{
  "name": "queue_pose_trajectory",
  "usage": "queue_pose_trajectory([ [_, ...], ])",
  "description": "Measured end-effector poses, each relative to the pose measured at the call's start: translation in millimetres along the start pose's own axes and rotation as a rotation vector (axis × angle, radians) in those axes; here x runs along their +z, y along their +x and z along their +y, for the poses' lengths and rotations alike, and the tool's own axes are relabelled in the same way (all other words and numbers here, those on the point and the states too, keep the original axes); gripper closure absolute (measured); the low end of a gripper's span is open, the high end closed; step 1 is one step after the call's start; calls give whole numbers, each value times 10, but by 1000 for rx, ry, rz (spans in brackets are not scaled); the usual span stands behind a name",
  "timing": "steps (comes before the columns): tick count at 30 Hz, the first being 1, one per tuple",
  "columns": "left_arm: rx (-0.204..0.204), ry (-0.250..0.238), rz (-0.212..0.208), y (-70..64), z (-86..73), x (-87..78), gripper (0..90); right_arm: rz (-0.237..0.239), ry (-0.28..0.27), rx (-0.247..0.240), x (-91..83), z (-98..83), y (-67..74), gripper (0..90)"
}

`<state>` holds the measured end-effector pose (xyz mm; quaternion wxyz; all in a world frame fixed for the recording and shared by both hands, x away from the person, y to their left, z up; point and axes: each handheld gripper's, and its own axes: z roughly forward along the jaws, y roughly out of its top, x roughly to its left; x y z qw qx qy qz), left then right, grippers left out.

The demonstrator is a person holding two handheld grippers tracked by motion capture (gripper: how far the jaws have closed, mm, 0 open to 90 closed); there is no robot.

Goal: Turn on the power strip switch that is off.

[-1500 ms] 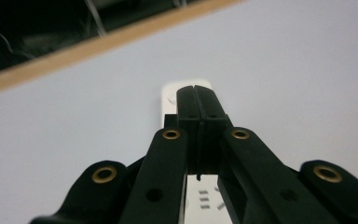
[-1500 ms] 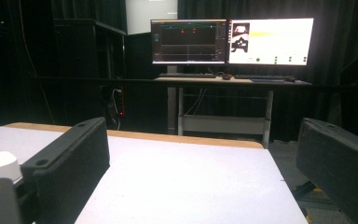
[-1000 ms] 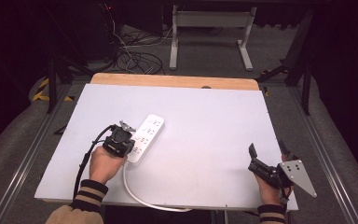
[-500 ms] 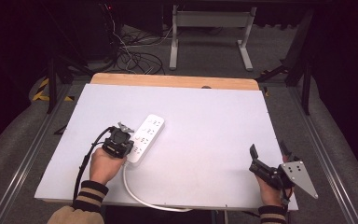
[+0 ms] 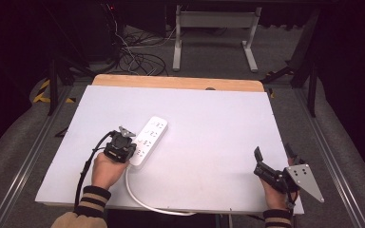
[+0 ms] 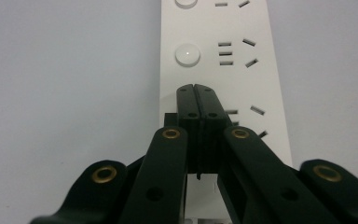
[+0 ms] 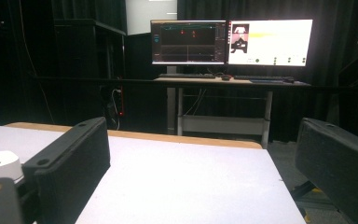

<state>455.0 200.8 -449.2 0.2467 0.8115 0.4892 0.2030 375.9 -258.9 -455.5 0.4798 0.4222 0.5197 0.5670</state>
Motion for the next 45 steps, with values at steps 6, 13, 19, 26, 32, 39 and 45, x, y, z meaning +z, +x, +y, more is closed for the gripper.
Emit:
queue_pose_trajectory([
  [6, 18, 7, 21, -29, -4, 12, 900, -1, 0, 1, -3, 2, -2, 38],
  [13, 43, 5, 50, -69, -5, 15, 900, -7, -8, 2, -15, 13, -8, 38],
  [19, 39, 2, 47, -61, -13, 12, 900, -1, -3, -3, -6, 7, 9, 38],
  [26, 34, -9, 33, -45, -24, 13, 900, -2, -3, -4, -3, 4, 7, 38],
  [32, 23, -11, 14, -12, -23, 12, 900, -6, -7, -1, -5, 4, -1, 38],
  [39, 19, -12, 1, 0, -24, 13, 900, -6, -7, 0, -3, 3, 1, 38],
  [45, 34, -38, 12, 4, -27, 39, 900, -9, -8, 2, -4, -1, -3, 38],
])
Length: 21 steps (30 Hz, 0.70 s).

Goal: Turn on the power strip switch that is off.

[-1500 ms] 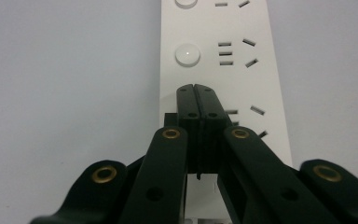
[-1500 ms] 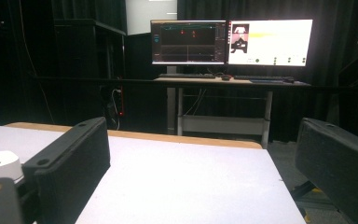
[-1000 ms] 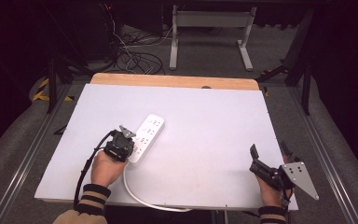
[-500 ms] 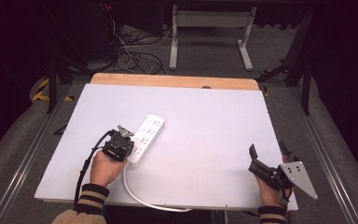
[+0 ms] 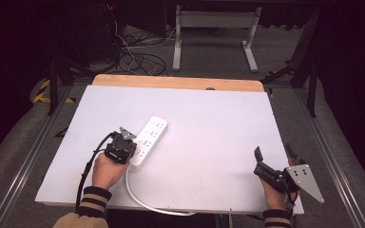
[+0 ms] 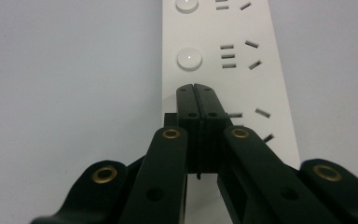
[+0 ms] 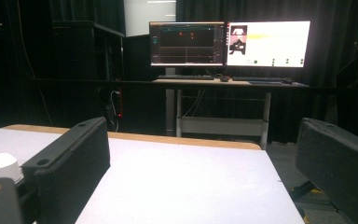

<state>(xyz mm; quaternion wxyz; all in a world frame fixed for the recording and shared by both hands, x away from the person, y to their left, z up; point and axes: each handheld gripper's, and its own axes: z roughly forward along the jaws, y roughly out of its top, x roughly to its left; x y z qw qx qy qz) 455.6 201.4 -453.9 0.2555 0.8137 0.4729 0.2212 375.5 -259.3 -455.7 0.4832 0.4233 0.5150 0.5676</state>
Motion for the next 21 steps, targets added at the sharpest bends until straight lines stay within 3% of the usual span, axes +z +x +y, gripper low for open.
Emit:
queue_pose_trajectory([
  [17, 2, 6, 3, -13, 13, -17, 900, -5, 3, 1, 2, -6, -10, 38],
  [21, 20, -2, 6, -4, 1, -21, 900, -8, 1, 5, -2, -2, -17, 38],
])
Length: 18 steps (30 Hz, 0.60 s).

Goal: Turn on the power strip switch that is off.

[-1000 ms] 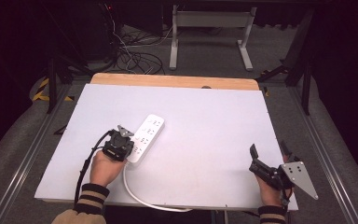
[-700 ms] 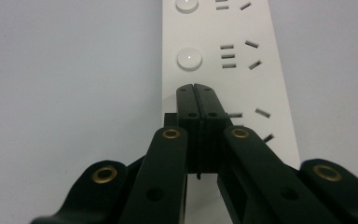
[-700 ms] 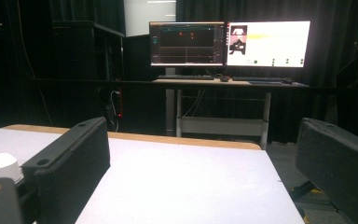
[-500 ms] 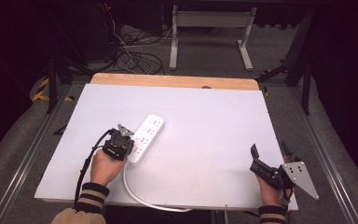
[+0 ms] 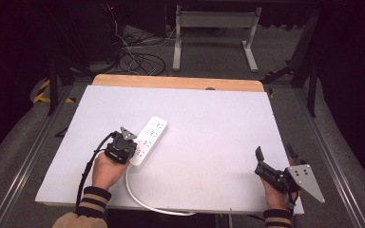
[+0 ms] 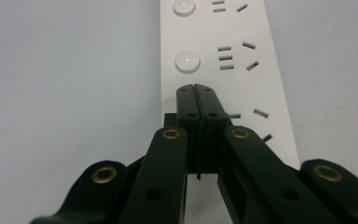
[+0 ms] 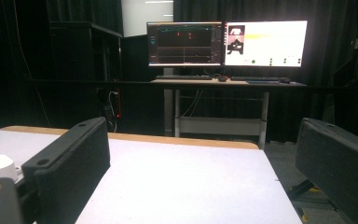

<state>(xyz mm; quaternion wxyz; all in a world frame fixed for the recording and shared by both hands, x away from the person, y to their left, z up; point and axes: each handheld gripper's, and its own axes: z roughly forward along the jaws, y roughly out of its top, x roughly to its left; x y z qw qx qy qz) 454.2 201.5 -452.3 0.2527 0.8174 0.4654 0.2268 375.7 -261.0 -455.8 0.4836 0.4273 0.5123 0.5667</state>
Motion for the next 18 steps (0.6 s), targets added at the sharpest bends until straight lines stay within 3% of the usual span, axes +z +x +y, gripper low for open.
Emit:
queue_pose_trajectory([
  [3, 11, -10, 4, -1, -8, 9, 900, -1, 1, 0, -2, -2, -2, 38],
  [7, 14, -63, 20, -2, -42, 15, 900, -1, -2, 0, -3, -4, -2, 38],
  [9, 7, -117, 17, 9, -77, -24, 900, 1, -1, -2, 2, -9, -5, 37],
  [10, 7, -117, 17, 9, -77, -24, 900, 1, -1, -2, 4, -11, -5, 37],
  [11, -30, -181, 4, 51, -95, -101, 900, 1, -1, -1, 5, -12, -5, 37],
  [16, -96, -373, -3, 151, -173, -437, 900, 1, -3, 0, 3, -7, 2, 37],
  [17, -96, -373, -3, 151, -173, -437, 900, 1, -4, 0, 2, -6, 3, 37],
  [18, -104, -452, 8, 181, -247, -606, 900, 3, -6, 1, 2, -5, 3, 37],
])
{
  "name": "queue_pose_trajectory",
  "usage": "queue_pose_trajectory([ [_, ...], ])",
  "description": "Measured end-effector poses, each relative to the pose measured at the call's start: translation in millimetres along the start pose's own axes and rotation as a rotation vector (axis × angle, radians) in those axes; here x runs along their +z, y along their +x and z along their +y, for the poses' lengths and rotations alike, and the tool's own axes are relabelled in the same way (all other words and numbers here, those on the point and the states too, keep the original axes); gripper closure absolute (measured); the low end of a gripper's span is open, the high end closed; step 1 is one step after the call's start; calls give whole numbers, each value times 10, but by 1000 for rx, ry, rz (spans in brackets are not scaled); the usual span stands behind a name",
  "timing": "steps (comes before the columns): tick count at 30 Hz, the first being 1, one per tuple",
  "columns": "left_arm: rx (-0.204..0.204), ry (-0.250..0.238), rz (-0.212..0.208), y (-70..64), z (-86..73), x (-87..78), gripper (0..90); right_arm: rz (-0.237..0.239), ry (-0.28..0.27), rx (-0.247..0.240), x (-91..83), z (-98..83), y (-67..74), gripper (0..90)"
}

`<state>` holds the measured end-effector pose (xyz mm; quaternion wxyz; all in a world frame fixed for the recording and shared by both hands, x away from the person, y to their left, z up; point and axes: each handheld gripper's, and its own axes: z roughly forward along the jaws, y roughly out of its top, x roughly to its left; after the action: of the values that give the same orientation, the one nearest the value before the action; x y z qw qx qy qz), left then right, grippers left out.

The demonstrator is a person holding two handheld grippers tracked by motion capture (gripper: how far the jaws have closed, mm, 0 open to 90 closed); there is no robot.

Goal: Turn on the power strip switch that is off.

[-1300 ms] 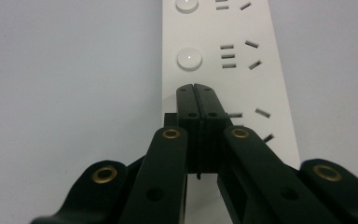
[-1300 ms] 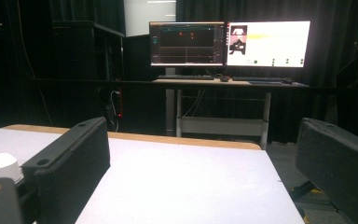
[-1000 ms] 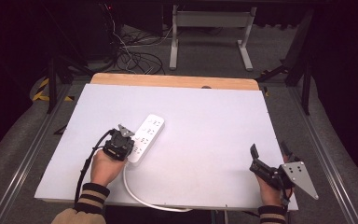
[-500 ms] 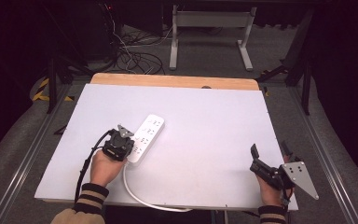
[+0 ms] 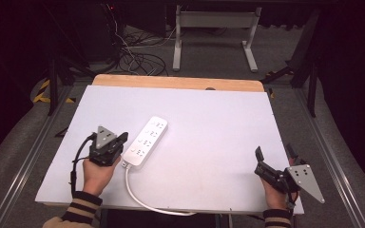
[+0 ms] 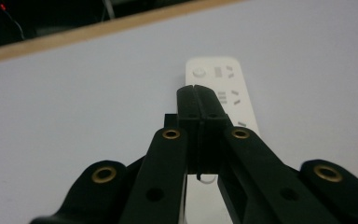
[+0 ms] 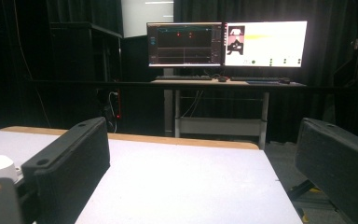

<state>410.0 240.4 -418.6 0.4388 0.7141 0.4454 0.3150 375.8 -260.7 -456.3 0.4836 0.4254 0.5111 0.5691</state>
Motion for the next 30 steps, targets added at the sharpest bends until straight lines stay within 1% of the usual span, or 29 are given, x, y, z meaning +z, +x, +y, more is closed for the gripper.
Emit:
queue_pose_trajectory([
  [2, -15, -86, 20, 25, -21, -204, 900, 2, -6, 3, 3, 1, 3, 36],
  [3, -21, -119, 28, 36, -43, -301, 900, 5, -4, 5, 6, -2, 6, 36],
  [5, -28, -185, 63, 58, -114, -470, 900, 11, -2, 3, 16, -10, 17, 36],
  [6, -33, -204, 82, 69, -156, -539, 900, 13, 3, 4, 20, -12, 27, 36],
  [7, -33, -204, 82, 69, -156, -539, 900, 13, 3, 4, 20, -12, 27, 36],
  [8, -43, -221, 116, 82, -206, -610, 900, 18, 2, 0, 27, -14, 37, 36],
  [9, -72, -263, 146, 101, -276, -696, 900, 27, 6, -1, 29, -11, 71, 36],
  [10, -72, -263, 146, 101, -276, -696, 900, 32, 6, -5, 30, -8, 89, 36],
  [11, -67, -312, 191, 89, -351, -756, 900, 38, 5, -4, 30, -5, 106, 36],
  [12, -53, -336, 216, 74, -380, -771, 900, 45, 1, -4, 33, -2, 119, 36],
  [13, -53, -336, 216, 74, -380, -771, 899, 47, 4, -2, 32, -2, 132, 36],
  [14, -29, -371, 248, 41, -424, -787, 899, 52, 5, -4, 34, -4, 141, 36],
  [15, -29, -371, 248, 41, -424, -787, 899, 52, 5, -4, 34, -4, 141, 36],
  [16, -19, -384, 259, 27, -433, -792, 899, 53, 5, -4, 39, -9, 151, 36],
  [19, 6, -423, 301, 9, -447, -808, 898, 58, 12, -9, 40, -20, 166, 36],
  [23, -19, -428, 317, 59, -469, -806, 897, 56, 9, -6, 35, -16, 155, 36],
  [24, -21, -428, 326, 76, -474, -805, 881, 49, 6, -6, 31, -12, 146, 36],
  [26, -28, -426, 333, 109, -483, -806, 879, 47, 4, -6, 29, -10, 141, 36],
  [27, -37, -426, 331, 120, -485, -806, 876, 46, 4, -6, 27, -7, 138, 36],
  [30, -37, -424, 340, 149, -485, -813, 865, 46, 5, -6, 31, -9, 142, 36],
])
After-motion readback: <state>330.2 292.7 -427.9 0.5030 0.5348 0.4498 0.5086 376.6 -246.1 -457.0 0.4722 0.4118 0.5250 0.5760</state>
